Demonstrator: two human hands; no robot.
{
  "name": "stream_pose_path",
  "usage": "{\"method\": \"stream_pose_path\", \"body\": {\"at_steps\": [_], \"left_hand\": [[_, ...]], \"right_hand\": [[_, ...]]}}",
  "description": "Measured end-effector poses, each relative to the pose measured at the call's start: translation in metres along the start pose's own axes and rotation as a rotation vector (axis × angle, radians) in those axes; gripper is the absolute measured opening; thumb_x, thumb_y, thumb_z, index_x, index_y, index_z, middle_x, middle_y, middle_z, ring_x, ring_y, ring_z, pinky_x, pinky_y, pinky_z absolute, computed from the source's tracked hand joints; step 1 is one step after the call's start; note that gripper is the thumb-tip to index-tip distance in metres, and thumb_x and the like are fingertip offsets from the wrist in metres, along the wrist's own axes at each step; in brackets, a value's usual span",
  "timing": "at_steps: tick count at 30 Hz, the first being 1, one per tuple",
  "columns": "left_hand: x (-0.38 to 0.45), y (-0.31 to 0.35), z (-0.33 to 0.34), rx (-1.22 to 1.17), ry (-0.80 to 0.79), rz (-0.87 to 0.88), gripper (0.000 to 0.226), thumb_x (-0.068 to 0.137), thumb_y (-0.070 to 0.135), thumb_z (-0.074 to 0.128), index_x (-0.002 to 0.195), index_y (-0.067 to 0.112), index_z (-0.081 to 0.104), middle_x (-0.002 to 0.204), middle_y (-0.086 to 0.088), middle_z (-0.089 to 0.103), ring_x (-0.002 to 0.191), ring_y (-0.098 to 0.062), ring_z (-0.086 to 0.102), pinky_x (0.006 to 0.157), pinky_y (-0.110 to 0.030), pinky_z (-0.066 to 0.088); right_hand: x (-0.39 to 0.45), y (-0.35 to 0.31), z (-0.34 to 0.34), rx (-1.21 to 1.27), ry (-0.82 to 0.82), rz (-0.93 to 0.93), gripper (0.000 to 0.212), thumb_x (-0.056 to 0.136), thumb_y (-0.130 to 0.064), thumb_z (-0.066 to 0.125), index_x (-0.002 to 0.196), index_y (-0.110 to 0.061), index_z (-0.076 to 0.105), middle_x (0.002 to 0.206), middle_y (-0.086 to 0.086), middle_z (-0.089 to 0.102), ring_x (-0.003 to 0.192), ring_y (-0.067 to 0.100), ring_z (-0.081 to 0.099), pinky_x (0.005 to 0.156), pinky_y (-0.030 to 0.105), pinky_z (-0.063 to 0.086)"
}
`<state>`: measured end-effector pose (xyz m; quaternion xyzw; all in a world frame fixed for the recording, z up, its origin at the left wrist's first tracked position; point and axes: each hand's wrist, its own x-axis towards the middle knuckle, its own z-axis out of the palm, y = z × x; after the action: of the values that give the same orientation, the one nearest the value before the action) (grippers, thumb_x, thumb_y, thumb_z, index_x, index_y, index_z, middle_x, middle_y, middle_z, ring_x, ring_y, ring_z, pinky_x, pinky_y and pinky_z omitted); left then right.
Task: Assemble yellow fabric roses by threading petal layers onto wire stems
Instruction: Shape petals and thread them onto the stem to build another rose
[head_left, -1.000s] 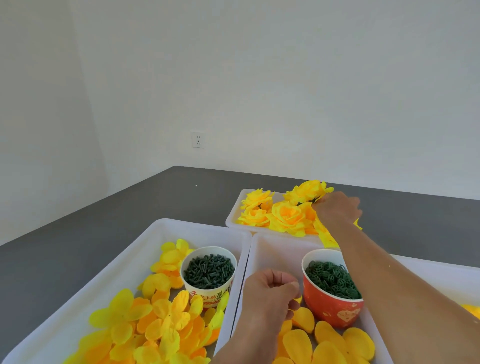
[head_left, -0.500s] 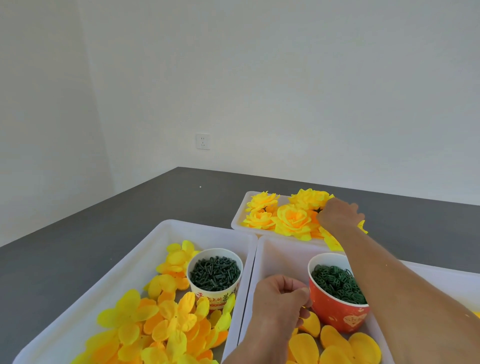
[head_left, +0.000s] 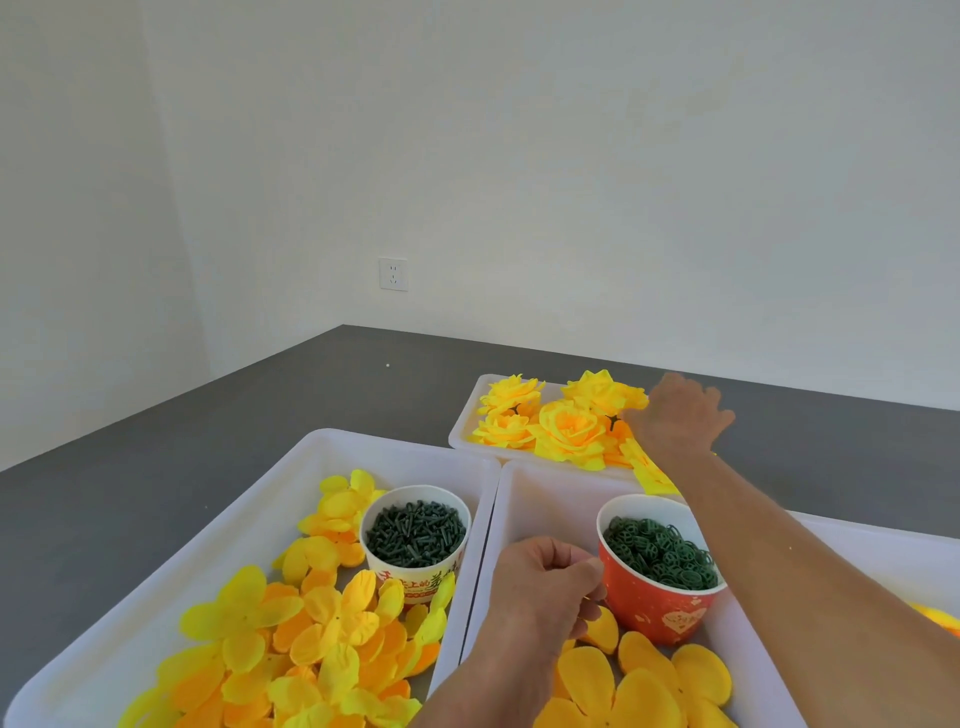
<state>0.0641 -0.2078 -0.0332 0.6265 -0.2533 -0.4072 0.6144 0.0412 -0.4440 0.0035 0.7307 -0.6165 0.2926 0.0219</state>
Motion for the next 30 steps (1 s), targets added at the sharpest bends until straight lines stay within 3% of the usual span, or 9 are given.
{"method": "stream_pose_path", "body": {"at_steps": [8, 13, 19, 24, 30], "left_hand": [[0.000, -0.002, -0.003, -0.021, 0.006, 0.004, 0.020, 0.087, 0.009, 0.061, 0.068, 0.012, 0.061, 0.059, 0.001, 0.063, 0.051, -0.010, 0.052, 0.047, -0.018, 0.042], [0.000, -0.001, -0.005, -0.022, -0.006, 0.004, 0.020, 0.088, 0.009, 0.061, 0.069, 0.012, 0.060, 0.064, -0.003, 0.062, 0.052, -0.012, 0.053, 0.046, -0.019, 0.043], [-0.001, -0.002, -0.006, 0.009, -0.018, 0.025, 0.021, 0.092, 0.008, 0.056, 0.071, 0.013, 0.058, 0.068, -0.004, 0.062, 0.054, -0.012, 0.054, 0.045, -0.016, 0.044], [-0.003, -0.005, -0.006, 0.091, -0.030, 0.094, 0.024, 0.092, 0.006, 0.055, 0.069, 0.013, 0.058, 0.065, -0.003, 0.062, 0.054, -0.011, 0.054, 0.044, -0.015, 0.044], [-0.011, -0.006, -0.003, 0.256, -0.042, 0.232, 0.027, 0.090, 0.001, 0.054, 0.065, 0.013, 0.056, 0.058, -0.001, 0.061, 0.051, -0.009, 0.052, 0.046, -0.014, 0.042]], "right_hand": [[-0.010, 0.001, -0.018, 0.004, -0.186, -0.140, 0.022, 0.085, -0.019, 0.058, 0.107, -0.022, 0.063, 0.113, 0.001, 0.060, 0.116, 0.026, 0.043, 0.090, 0.038, 0.032], [-0.021, 0.007, -0.042, 0.007, -0.181, -0.161, 0.022, 0.088, -0.017, 0.053, 0.107, -0.019, 0.064, 0.118, 0.004, 0.059, 0.119, 0.027, 0.042, 0.094, 0.038, 0.034], [-0.057, 0.015, -0.071, 0.038, -0.145, -0.258, 0.025, 0.092, -0.016, 0.045, 0.105, -0.010, 0.066, 0.110, 0.008, 0.063, 0.111, 0.029, 0.048, 0.087, 0.037, 0.040], [-0.101, 0.022, -0.085, 0.113, -0.209, -0.351, 0.025, 0.092, -0.026, 0.052, 0.096, -0.010, 0.071, 0.106, 0.006, 0.066, 0.108, 0.028, 0.052, 0.088, 0.037, 0.046], [-0.140, 0.034, -0.105, 0.283, -0.243, -0.333, 0.028, 0.087, -0.032, 0.060, 0.082, -0.006, 0.072, 0.093, 0.008, 0.069, 0.096, 0.025, 0.057, 0.082, 0.040, 0.048]]}}
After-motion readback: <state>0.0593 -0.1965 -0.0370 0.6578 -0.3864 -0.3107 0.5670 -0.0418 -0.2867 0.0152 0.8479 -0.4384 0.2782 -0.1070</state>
